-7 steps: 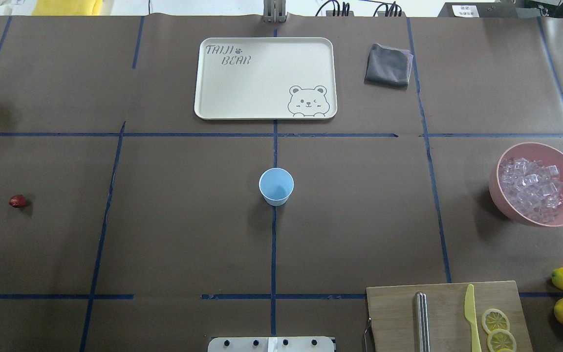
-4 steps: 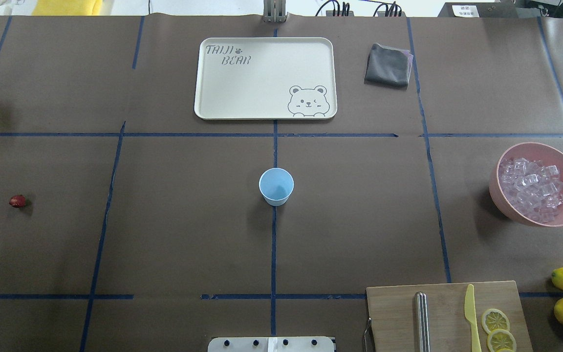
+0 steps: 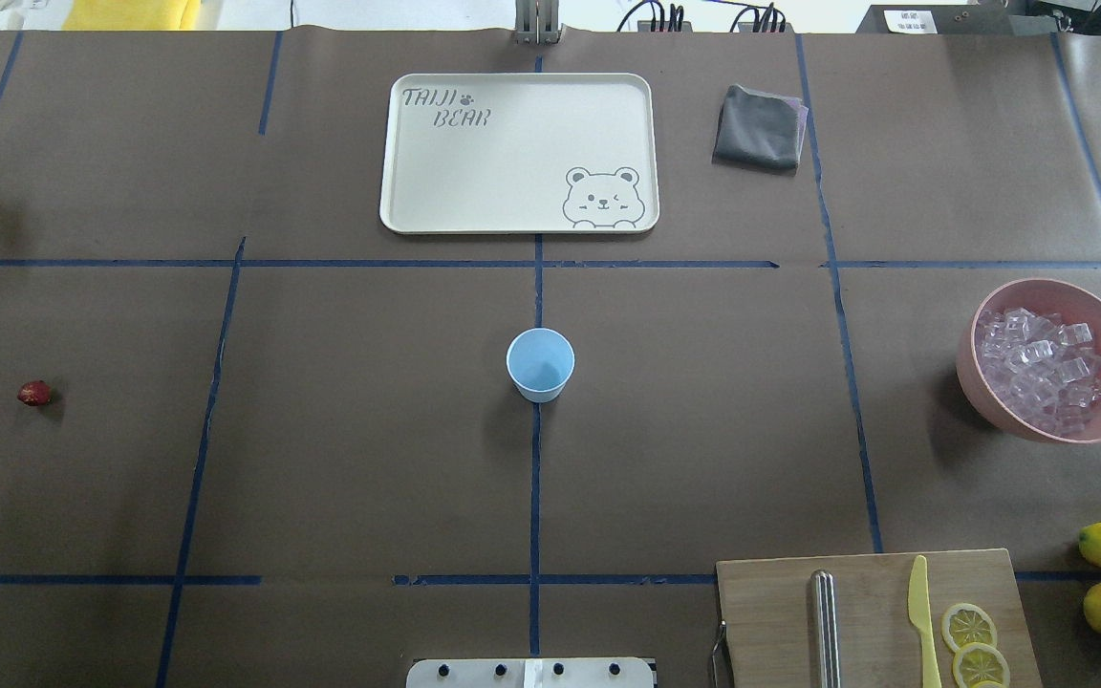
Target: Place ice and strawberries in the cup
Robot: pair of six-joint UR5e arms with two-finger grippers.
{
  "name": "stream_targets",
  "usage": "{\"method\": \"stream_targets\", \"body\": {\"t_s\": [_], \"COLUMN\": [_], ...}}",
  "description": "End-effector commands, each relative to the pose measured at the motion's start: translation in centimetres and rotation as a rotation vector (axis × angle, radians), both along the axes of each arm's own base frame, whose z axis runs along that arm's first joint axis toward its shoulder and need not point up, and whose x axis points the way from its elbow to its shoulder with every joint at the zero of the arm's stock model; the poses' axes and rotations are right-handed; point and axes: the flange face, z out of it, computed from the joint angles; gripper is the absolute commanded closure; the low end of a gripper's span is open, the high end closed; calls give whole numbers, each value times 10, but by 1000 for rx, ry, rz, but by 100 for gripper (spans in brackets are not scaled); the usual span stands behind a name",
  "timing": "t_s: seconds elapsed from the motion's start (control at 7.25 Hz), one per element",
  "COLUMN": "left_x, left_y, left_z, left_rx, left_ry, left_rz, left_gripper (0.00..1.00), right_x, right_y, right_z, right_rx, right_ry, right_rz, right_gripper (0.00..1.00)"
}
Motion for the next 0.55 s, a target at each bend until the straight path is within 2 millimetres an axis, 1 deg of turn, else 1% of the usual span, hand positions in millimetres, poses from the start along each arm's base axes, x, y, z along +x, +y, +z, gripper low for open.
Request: {"method": "stream_targets", "body": {"t_s": [0.0, 0.14, 0.28, 0.41], "left_x": [0, 0, 0, 0], "left_y": [0, 0, 1, 0], "left_z": [0, 0, 0, 0], "left_rx": [2, 0, -1, 2], "left_ry": [1, 1, 1, 1], "left_rz": [0, 0, 0, 0], "left_gripper": [0, 0, 0, 0], "right_x": [-49, -63, -73, -78], "right_y": [9, 15, 25, 41], "right_z": [-14, -4, -1, -1], "right_rx": [13, 6, 2, 3], "right_ry": [-28, 3, 11, 19], "right_rz": [-9, -27, -50, -66], "right_gripper": [2, 11, 14, 18]}}
